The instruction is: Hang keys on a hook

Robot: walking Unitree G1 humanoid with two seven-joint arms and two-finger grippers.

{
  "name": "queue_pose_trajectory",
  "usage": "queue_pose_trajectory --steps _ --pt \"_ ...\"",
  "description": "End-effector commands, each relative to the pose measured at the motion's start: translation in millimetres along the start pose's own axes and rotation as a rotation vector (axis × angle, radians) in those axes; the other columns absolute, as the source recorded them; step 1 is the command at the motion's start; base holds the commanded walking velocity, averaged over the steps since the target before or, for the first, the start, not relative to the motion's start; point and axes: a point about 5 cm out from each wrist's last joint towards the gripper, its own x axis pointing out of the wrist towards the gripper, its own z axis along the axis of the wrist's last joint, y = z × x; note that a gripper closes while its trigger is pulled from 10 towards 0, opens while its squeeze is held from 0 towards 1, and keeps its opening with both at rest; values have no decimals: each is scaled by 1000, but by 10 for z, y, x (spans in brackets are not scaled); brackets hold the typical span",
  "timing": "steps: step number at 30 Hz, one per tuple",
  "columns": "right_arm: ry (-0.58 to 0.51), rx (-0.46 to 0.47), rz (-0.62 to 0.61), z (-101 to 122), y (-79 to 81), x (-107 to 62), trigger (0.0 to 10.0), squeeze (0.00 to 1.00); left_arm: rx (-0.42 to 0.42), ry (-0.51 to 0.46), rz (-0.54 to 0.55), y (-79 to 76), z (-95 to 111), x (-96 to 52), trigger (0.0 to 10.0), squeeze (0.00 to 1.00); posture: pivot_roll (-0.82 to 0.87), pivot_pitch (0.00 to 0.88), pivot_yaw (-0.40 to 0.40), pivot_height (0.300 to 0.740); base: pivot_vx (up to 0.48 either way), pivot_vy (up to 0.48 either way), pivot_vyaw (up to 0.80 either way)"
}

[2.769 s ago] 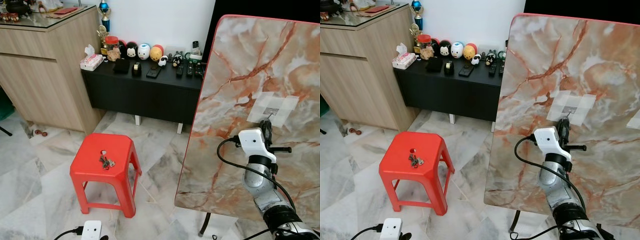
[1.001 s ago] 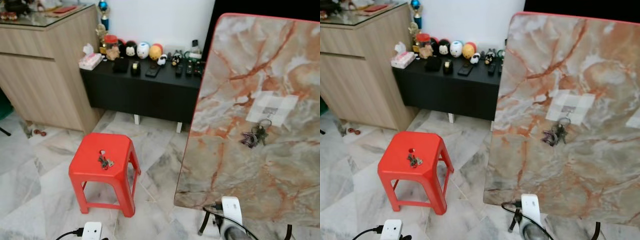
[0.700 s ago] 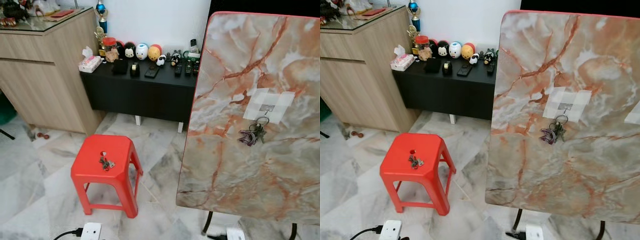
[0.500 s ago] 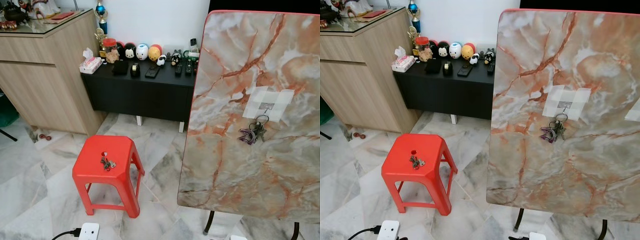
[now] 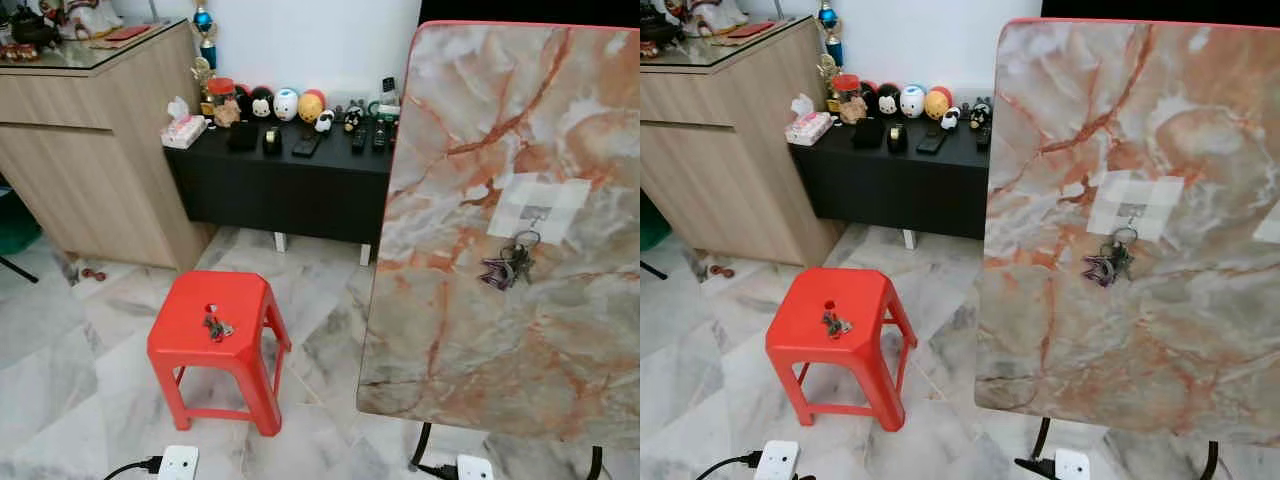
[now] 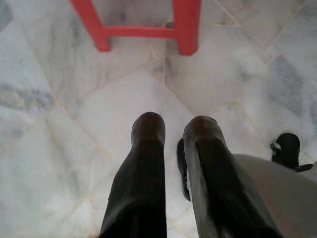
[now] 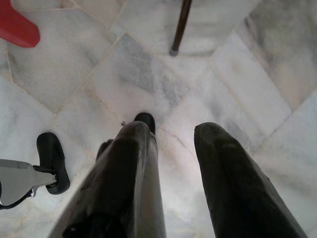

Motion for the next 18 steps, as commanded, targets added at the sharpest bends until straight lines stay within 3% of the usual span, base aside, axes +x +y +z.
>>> queue_pose_trajectory --steps 1,18 --pt "0 -10 -3 3 12 1 10000 0 1 36 21 93 -82 -32 10000 0 165 0 -14 740 0 352 0" --pt "16 15 -17 -79 -52 -10 10000 0 -15 43 37 180 -63 -35 10000 0 171 0 -21 740 0 352 0"
